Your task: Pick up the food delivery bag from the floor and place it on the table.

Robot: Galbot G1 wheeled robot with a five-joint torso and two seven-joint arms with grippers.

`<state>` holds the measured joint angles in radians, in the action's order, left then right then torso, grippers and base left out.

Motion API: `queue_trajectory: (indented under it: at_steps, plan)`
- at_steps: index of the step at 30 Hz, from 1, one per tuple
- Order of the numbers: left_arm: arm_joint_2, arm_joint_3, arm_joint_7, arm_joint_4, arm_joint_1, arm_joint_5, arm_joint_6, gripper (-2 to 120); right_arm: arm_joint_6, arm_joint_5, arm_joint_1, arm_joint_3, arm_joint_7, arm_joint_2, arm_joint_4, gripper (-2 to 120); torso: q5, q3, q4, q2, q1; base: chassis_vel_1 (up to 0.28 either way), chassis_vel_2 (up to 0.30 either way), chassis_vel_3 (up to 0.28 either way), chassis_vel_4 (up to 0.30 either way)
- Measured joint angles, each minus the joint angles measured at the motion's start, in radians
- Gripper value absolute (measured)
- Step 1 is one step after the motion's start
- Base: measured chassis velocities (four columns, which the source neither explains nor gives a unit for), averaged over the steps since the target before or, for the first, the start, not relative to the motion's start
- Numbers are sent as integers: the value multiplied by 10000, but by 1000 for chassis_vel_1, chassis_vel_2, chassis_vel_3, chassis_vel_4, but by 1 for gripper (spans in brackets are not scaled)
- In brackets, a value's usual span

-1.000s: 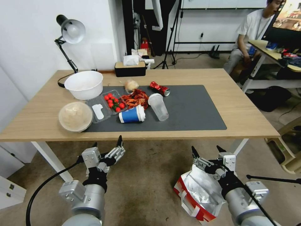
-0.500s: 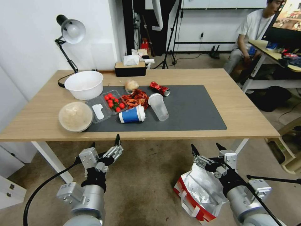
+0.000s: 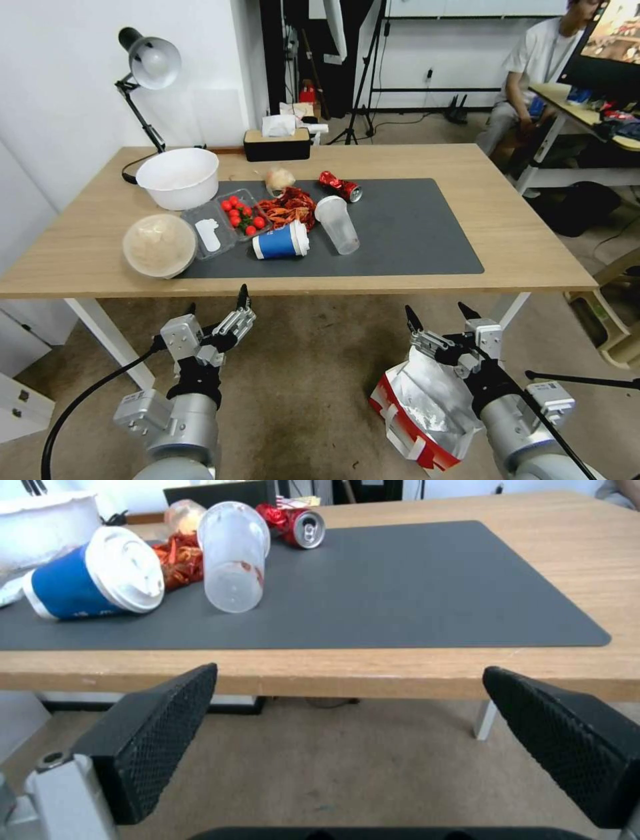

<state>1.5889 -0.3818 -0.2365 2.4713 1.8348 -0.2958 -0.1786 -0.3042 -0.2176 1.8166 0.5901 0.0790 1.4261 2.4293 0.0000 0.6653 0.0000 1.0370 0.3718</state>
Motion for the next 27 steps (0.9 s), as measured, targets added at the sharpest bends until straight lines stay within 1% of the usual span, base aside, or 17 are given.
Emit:
queue_trajectory:
  at_steps: [9,10,13,19,21,22,25,27]
  plan:
    - [6,-28,19,73,39,24,-3,100,3,-33,-63,-3,35,-47,-11,100,0,-258,0,-462,-201,0,0,0,0]
    - [6,-28,19,73,39,24,-3,100,3,-33,-63,-3,35,-47,-11,100,0,-258,0,-462,-201,0,0,0,0]
    - [12,-28,20,73,49,72,-4,100,11,-52,-84,-1,41,-51,-24,100,0,-388,0,-682,-297,0,0,0,0]
    - [8,-35,20,105,57,79,-9,100,21,-79,-97,19,57,-76,-26,100,0,-523,0,-922,-400,0,0,0,0]
    - [5,-37,30,122,70,78,-16,100,27,-98,-103,32,60,-79,-27,100,0,-599,0,-1069,-470,0,0,0,0]
    - [5,-37,30,122,70,78,-16,100,27,-98,-103,32,60,-79,-27,100,0,-599,0,-1069,-470,0,0,0,0]
    - [4,-33,49,122,88,87,-29,100,28,-104,-118,39,63,-74,-23,100,0,-718,0,-1267,-552,0,0,0,0]
    - [3,-31,54,123,94,96,-33,100,28,-106,-120,41,66,-74,-16,100,0,-752,0,-1325,-574,0,0,0,0]
